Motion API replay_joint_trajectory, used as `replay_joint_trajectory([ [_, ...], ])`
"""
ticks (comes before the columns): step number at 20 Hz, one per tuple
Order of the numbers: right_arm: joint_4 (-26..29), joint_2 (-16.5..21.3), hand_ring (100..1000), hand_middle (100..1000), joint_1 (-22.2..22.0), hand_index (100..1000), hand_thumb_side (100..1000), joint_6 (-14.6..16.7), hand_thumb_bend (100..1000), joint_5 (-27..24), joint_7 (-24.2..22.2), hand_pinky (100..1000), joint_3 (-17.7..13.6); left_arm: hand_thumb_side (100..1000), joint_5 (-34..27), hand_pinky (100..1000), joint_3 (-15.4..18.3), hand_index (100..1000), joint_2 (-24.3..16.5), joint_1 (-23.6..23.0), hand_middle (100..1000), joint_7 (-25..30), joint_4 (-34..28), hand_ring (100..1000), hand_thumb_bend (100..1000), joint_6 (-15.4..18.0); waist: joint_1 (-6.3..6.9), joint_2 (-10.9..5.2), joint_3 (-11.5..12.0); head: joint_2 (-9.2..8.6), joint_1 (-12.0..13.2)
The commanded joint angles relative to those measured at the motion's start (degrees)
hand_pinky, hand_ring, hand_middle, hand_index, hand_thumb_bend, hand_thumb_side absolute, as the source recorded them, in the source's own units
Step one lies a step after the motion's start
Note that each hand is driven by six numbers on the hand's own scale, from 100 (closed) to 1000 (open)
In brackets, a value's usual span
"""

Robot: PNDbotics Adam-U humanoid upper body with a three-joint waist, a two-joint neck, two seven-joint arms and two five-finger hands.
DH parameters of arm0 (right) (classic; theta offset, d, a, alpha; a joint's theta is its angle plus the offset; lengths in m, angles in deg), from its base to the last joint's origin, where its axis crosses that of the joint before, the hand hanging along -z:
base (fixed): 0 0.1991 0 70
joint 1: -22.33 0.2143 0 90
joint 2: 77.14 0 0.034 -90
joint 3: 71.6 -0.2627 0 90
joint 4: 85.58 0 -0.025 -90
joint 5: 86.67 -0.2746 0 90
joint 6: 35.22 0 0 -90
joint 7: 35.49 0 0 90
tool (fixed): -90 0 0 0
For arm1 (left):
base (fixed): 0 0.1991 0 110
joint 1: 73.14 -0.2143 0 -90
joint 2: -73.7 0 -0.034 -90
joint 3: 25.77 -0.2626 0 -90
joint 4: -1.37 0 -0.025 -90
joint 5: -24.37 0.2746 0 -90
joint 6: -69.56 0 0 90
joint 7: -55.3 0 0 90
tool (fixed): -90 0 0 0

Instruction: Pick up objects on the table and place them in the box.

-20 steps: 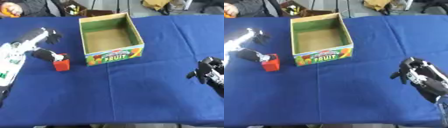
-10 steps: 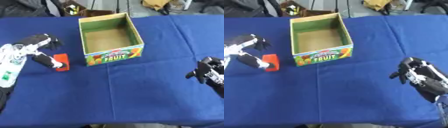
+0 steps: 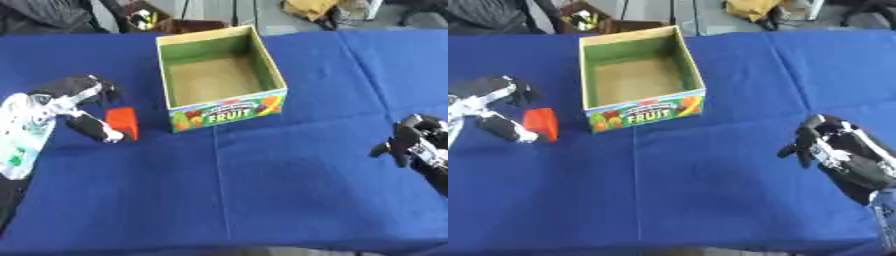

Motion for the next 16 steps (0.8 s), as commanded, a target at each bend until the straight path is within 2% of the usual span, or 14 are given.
replay_joint_trajectory([
  [1, 0.5, 0.6, 311, 342, 0.6, 382, 163, 0.2, 100, 0.0, -0.3, 588, -0.4, 362, 0.7, 728, 0.9, 829, -0.7, 0.6, 672, 0.0, 0.0, 672, 635, -0.2, 0.00, -0.69, 0.1, 0.33, -0.1],
  [16, 0.4, 0.6, 311, 342, 0.6, 382, 165, 0.2, 100, 0.1, -0.3, 588, -0.4, 353, 0.9, 715, 0.8, 789, -0.1, 0.7, 598, -0.1, 1.3, 616, 584, 0.1, -0.13, -0.64, 0.1, 0.33, -0.1],
])
